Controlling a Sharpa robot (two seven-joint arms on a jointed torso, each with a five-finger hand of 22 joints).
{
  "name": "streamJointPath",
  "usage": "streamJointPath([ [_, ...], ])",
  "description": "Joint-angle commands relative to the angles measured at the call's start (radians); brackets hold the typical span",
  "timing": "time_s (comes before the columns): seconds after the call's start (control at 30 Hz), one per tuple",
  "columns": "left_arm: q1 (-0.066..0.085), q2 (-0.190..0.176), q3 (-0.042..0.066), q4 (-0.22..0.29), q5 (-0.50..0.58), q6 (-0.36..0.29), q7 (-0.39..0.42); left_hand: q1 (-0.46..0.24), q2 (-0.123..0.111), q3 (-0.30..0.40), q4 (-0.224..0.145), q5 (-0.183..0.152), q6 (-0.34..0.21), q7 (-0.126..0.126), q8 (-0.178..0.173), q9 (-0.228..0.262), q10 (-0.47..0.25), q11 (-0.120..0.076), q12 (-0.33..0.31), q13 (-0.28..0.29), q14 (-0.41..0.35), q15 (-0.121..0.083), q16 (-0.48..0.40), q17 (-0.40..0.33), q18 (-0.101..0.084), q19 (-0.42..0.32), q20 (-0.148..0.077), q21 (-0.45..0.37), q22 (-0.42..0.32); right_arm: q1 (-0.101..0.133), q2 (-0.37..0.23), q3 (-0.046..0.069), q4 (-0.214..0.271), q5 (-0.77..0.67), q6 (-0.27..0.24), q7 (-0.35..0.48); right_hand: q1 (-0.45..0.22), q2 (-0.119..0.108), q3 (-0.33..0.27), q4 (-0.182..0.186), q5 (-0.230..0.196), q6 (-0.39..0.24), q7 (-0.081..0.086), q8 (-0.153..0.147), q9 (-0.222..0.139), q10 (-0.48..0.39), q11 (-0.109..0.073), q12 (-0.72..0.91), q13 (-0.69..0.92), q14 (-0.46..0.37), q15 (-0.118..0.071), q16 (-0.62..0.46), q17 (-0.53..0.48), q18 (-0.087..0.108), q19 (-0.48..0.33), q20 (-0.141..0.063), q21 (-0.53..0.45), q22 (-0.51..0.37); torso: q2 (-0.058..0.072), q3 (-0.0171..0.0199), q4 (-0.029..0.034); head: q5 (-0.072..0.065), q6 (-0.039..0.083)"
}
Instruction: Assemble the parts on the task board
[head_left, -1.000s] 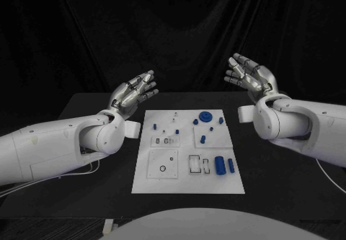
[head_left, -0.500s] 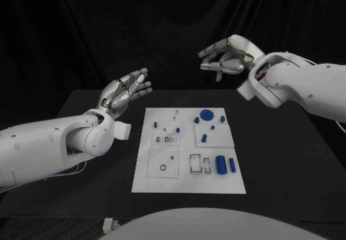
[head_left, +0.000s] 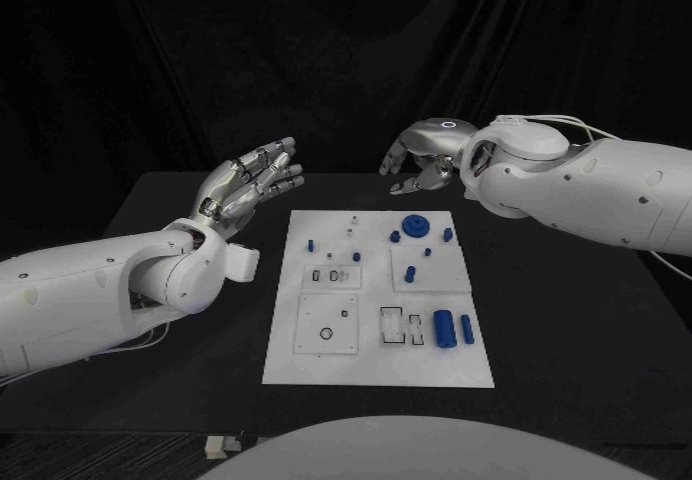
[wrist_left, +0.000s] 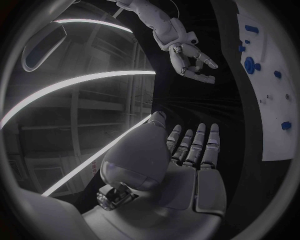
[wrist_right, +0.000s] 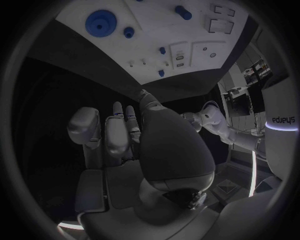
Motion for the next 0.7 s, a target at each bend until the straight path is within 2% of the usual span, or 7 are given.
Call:
streamJointPath([
  [0.03, 0.003, 0.005, 0.001, -0.003, -0.015, 0.033, 0.084, 0.026, -0.005, 0.016, -0.005, 0.012, 0.001, 0.003, 0.006, 0.0, -0.008, 0.002, 0.012, -0.002, -0.002, 0.005, 0.006, -0.001, -0.017, 0.011, -0.001, 0.005, -0.002, -0.012, 0.012, 0.001, -0.017, -0.113, 0.07, -0.043, 0.021, 0.002, 0.016, -0.011, 0.029, -0.003, -0.009, -0.002, 0.002, -0.002, 0.0, -0.012, 0.0, 0.025, 0.004, 0.005, 0.003, -0.006, -0.014, 0.0, 0.008, 0.009, -0.004, -0.002, 0.0022, 0.002, -0.001],
  [0.17, 0.003, 0.006, 0.001, -0.007, -0.016, 0.039, 0.086, 0.036, -0.008, 0.023, -0.008, 0.018, 0.008, 0.005, 0.008, 0.001, -0.007, 0.001, 0.02, -0.002, -0.001, 0.005, 0.009, -0.001, -0.018, 0.013, -0.001, 0.006, -0.003, -0.027, 0.022, 0.001, -0.028, -0.128, 0.096, -0.047, 0.033, 0.0, 0.027, -0.022, 0.044, -0.007, -0.016, -0.004, 0.003, -0.009, -0.003, -0.023, -0.001, 0.022, 0.002, 0.006, 0.002, -0.006, -0.019, -0.001, 0.013, 0.017, -0.002, -0.0022, 0.0005, 0.005, -0.001],
  [0.33, 0.003, 0.006, 0.001, -0.009, -0.016, 0.043, 0.086, 0.038, -0.009, 0.025, -0.009, 0.02, 0.007, 0.005, 0.008, 0.001, -0.007, 0.0, 0.022, -0.002, -0.001, 0.005, 0.009, -0.001, -0.019, 0.014, -0.001, 0.006, -0.003, -0.043, 0.029, 0.001, -0.041, -0.135, 0.108, -0.048, 0.024, -0.006, 0.026, -0.021, 0.023, -0.011, -0.016, -0.003, 0.004, -0.015, -0.002, -0.033, -0.001, 0.022, 0.002, 0.007, 0.004, -0.006, -0.023, -0.001, 0.016, 0.024, -0.001, -0.0007, 0.0015, 0.005, -0.001],
  [0.4, 0.002, 0.007, 0.001, -0.01, -0.016, 0.044, 0.087, 0.039, -0.009, 0.025, -0.009, 0.021, 0.009, 0.006, 0.009, 0.001, -0.008, 0.0, 0.022, -0.002, -0.001, 0.005, 0.01, -0.001, -0.019, 0.014, -0.001, 0.006, -0.003, -0.05, 0.031, 0.001, -0.046, -0.136, 0.108, -0.046, -0.003, -0.018, 0.017, -0.005, -0.058, -0.01, -0.015, -0.002, 0.007, -0.011, -0.002, -0.038, 0.002, 0.02, 0.003, 0.007, 0.002, -0.006, -0.027, 0.0, 0.02, 0.031, 0.0, -0.0008, 0.0014, 0.004, -0.001],
  [0.5, 0.002, 0.009, 0.001, -0.011, -0.016, 0.047, 0.09, 0.041, -0.01, 0.027, -0.01, 0.023, 0.011, 0.006, 0.009, 0.001, -0.007, 0.0, 0.024, -0.002, -0.001, 0.005, 0.01, -0.001, -0.019, 0.015, -0.001, 0.006, -0.004, -0.059, 0.032, 0.001, -0.054, -0.137, 0.105, -0.041, -0.021, -0.031, 0.012, 0.011, -0.09, -0.008, -0.013, -0.001, 0.009, -0.007, -0.002, -0.04, 0.004, 0.021, 0.003, 0.01, 0.006, -0.006, -0.029, 0.0, 0.022, 0.038, -0.001, -0.0007, 0.0014, 0.004, -0.001],
  [0.53, 0.002, 0.01, 0.001, -0.012, -0.016, 0.048, 0.09, 0.041, -0.01, 0.027, -0.01, 0.023, 0.011, 0.006, 0.009, 0.001, -0.007, 0.0, 0.024, -0.002, -0.001, 0.005, 0.01, -0.001, -0.019, 0.015, -0.001, 0.006, -0.004, -0.062, 0.033, 0.001, -0.056, -0.138, 0.105, -0.04, -0.021, -0.031, 0.012, 0.011, -0.09, -0.008, -0.013, -0.001, 0.009, -0.007, -0.002, -0.04, 0.004, 0.02, 0.003, 0.01, 0.006, -0.006, -0.029, 0.0, 0.022, 0.038, -0.001, -0.0006, 0.0009, 0.004, -0.001],
  [0.7, 0.002, 0.016, 0.001, -0.018, -0.016, 0.053, 0.09, 0.043, -0.01, 0.029, -0.011, 0.025, 0.013, 0.006, 0.01, 0.001, -0.007, -0.001, 0.026, -0.002, 0.0, 0.005, 0.012, -0.001, -0.019, 0.016, -0.001, 0.007, -0.004, -0.072, 0.036, 0.001, -0.066, -0.138, 0.11, -0.037, 0.002, -0.024, 0.031, 0.004, -0.01, -0.005, -0.013, -0.001, 0.013, -0.006, -0.003, -0.048, 0.005, 0.019, 0.003, 0.009, 0.004, -0.006, -0.033, 0.001, 0.024, 0.047, -0.002, -0.001, 0.0005, 0.002, -0.001],
])
